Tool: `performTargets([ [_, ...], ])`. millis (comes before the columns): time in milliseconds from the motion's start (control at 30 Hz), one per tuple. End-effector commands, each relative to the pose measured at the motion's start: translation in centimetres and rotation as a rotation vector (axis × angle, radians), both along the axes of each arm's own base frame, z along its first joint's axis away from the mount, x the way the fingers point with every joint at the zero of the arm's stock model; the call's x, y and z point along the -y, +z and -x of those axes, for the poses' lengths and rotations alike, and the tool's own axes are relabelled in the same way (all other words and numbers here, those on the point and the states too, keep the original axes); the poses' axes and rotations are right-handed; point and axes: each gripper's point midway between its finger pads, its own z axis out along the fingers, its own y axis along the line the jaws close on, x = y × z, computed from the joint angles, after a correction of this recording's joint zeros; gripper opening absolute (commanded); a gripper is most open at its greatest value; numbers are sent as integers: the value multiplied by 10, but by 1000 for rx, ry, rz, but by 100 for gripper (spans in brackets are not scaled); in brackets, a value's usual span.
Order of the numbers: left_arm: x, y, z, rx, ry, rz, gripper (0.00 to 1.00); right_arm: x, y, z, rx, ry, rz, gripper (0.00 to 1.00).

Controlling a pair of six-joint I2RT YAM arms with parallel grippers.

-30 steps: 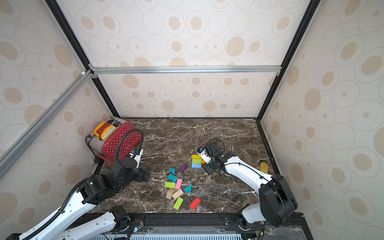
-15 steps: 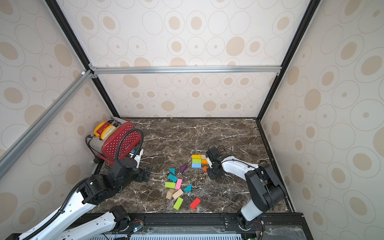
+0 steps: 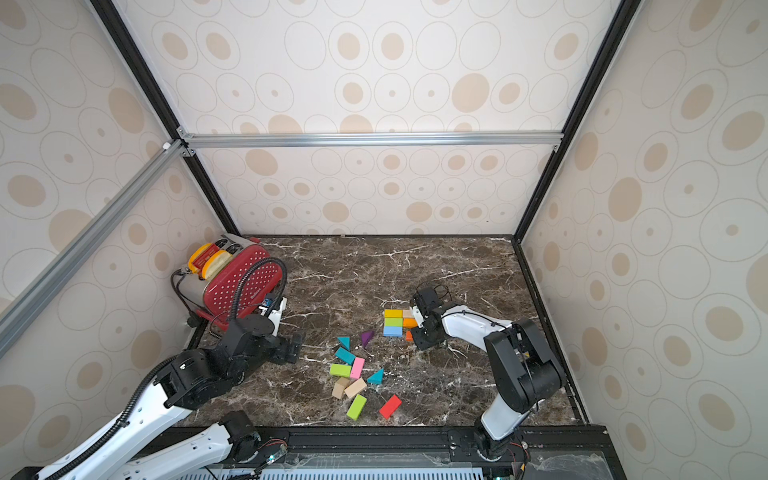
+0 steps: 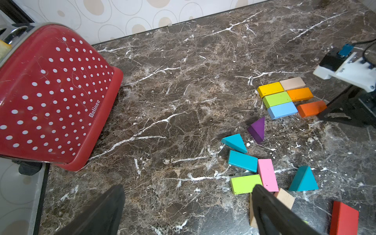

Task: Assemble a piece of candy with building blocks
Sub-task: Assemble the building block at the center of the board.

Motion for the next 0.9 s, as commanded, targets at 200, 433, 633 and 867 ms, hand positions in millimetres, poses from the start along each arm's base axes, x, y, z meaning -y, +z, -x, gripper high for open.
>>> performTargets([
  [200, -2, 5, -2, 14, 10, -2, 98, 0, -8, 1, -36, 46, 15, 34],
  [433, -2, 4, -2, 13, 11, -3, 98, -5, -10, 1, -46, 25, -14, 35],
  [633, -2, 4, -2, 13, 10, -4, 98, -6, -8, 0, -49, 3, -21, 35],
  [867, -2, 4, -2, 11, 9, -4, 98, -8, -1, 4, -52, -18, -51, 38],
])
